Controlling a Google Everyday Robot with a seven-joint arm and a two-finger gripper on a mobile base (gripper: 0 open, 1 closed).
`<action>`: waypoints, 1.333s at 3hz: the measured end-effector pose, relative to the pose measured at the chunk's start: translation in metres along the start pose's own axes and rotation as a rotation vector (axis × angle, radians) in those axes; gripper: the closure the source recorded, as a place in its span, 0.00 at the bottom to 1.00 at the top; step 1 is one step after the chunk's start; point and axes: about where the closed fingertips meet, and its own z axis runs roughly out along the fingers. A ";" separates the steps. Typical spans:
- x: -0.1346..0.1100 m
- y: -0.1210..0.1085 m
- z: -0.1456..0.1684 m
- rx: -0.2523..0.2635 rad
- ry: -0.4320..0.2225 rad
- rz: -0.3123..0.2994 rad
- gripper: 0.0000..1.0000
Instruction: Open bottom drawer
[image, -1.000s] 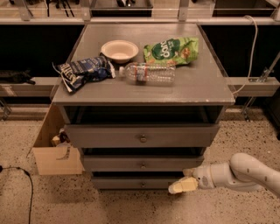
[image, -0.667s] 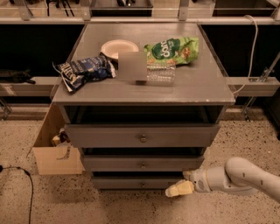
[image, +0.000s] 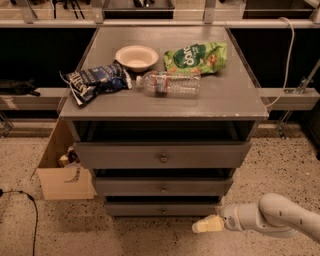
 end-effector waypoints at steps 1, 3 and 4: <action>0.001 -0.001 0.000 0.002 0.001 0.002 0.00; 0.003 -0.017 0.042 0.032 0.014 0.018 0.00; 0.018 -0.032 0.059 0.057 0.013 0.048 0.00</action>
Offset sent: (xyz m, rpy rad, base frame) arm 0.0198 0.0214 -0.0356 -0.0442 0.0344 -0.0268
